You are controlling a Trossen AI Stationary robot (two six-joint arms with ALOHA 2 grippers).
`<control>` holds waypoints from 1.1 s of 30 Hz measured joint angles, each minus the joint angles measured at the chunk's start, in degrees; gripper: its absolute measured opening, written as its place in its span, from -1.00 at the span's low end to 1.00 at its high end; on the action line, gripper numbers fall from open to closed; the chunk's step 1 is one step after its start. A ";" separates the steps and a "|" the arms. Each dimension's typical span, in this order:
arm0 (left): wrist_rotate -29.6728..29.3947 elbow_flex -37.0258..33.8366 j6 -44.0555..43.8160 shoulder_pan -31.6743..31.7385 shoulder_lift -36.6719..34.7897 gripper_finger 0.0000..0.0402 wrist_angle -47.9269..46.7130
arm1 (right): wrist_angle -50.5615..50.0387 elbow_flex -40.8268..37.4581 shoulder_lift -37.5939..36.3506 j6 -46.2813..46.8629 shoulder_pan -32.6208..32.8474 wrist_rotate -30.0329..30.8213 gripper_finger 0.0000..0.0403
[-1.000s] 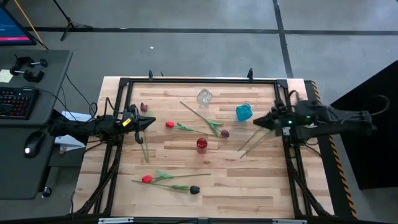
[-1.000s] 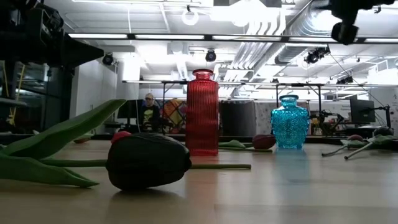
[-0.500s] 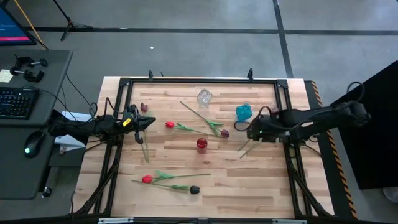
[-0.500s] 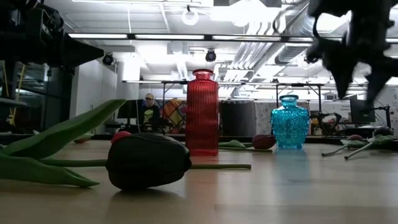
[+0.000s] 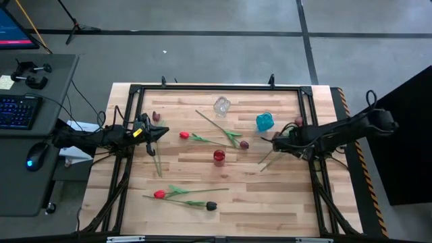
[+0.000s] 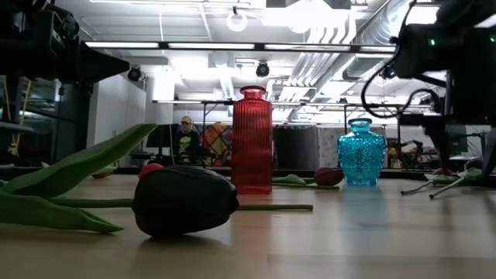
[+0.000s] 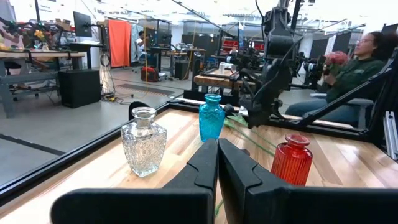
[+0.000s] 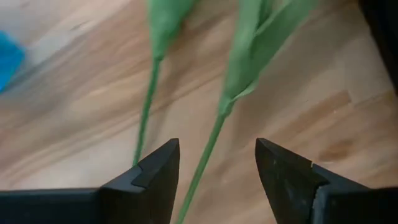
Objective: Sort flowers into vase by color
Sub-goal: Put the top right black flower into the blue vase
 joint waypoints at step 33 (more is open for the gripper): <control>-0.02 0.00 0.02 0.00 0.00 -1.00 -0.02 | -19.92 23.53 -0.11 -28.65 5.71 9.60 -0.99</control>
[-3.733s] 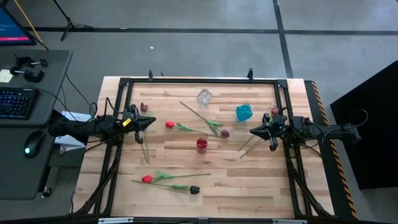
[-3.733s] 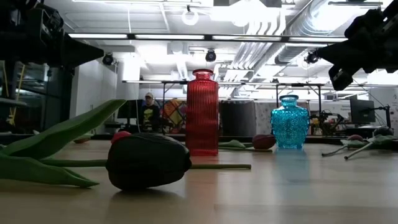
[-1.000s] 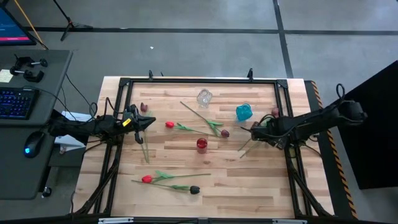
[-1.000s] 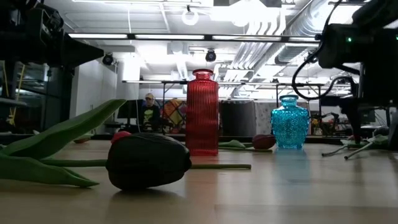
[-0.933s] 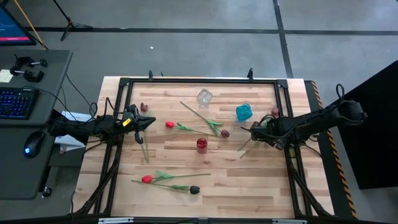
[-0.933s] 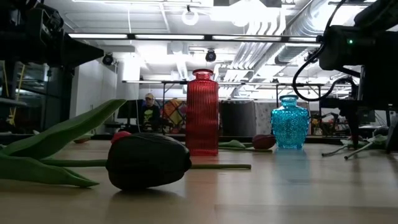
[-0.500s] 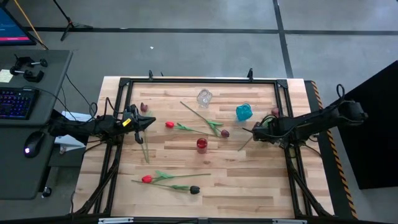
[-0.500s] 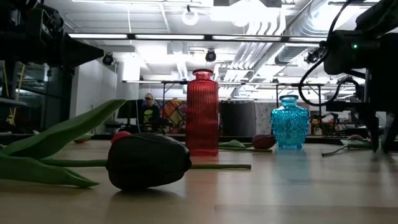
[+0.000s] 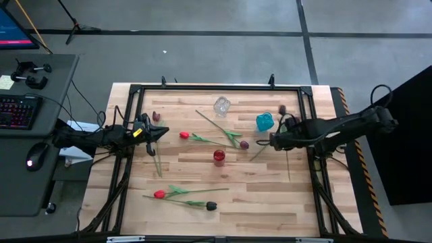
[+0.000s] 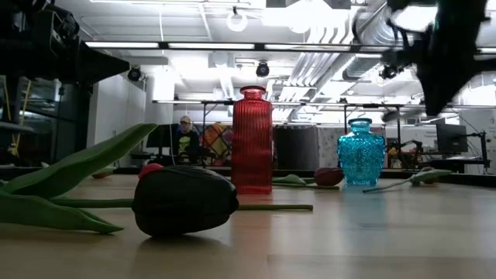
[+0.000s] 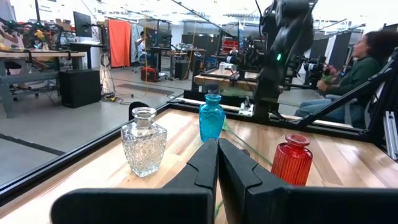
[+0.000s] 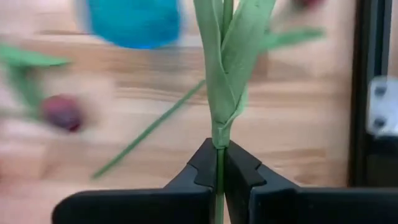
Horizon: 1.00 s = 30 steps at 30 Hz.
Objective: Sort flowers into vase by color
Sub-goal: Put the top right black flower into the blue vase
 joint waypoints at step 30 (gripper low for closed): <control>0.01 0.00 0.00 -0.02 -0.02 -1.00 0.00 | 95.74 -27.41 -24.07 -85.15 -31.53 8.31 -1.00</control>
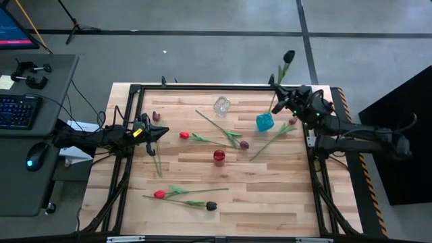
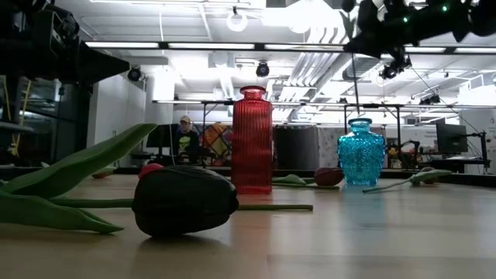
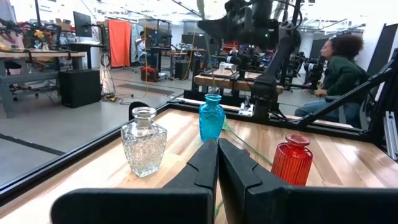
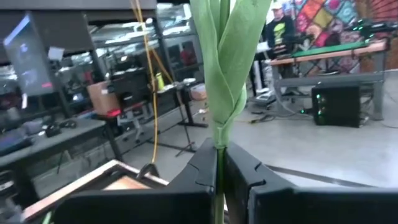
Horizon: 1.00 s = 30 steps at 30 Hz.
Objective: Sort flowers into vase by color
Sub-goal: Put the top right black flower into the blue vase
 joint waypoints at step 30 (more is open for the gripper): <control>0.01 -0.02 0.00 0.02 0.02 -1.00 0.00 | -4.64 -3.14 5.57 -1.06 -0.93 -11.82 -0.63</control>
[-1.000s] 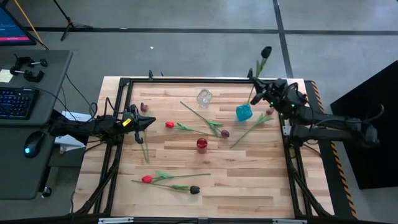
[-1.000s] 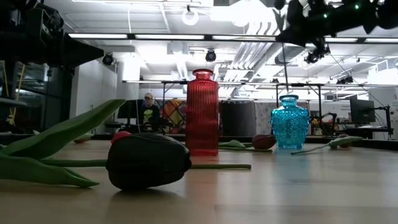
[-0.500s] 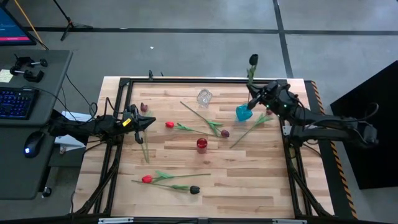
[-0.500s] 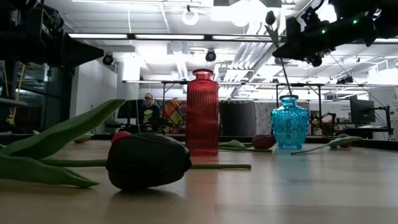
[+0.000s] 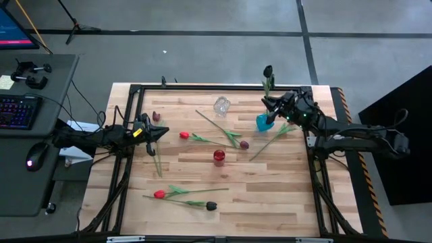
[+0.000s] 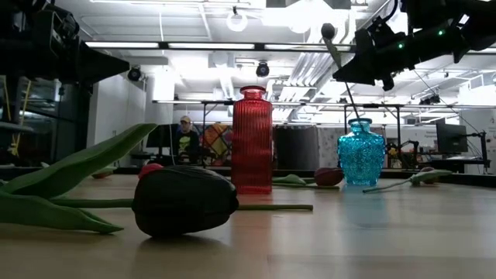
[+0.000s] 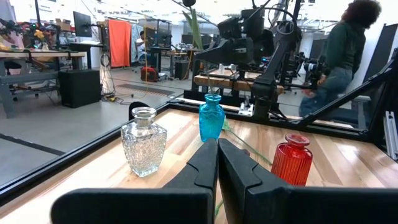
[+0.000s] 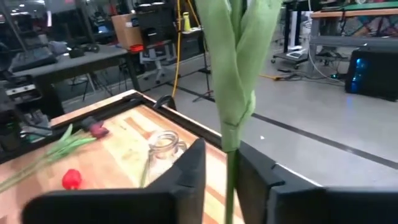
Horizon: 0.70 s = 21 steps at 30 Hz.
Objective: Sort flowers into vase by color
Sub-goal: Put the top right black flower into the blue vase, then put the bottom black flower into the blue vase
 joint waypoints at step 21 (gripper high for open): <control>-0.01 0.02 0.00 0.00 -0.01 -1.00 0.01 | -33.30 8.28 -10.36 2.59 8.68 4.42 0.04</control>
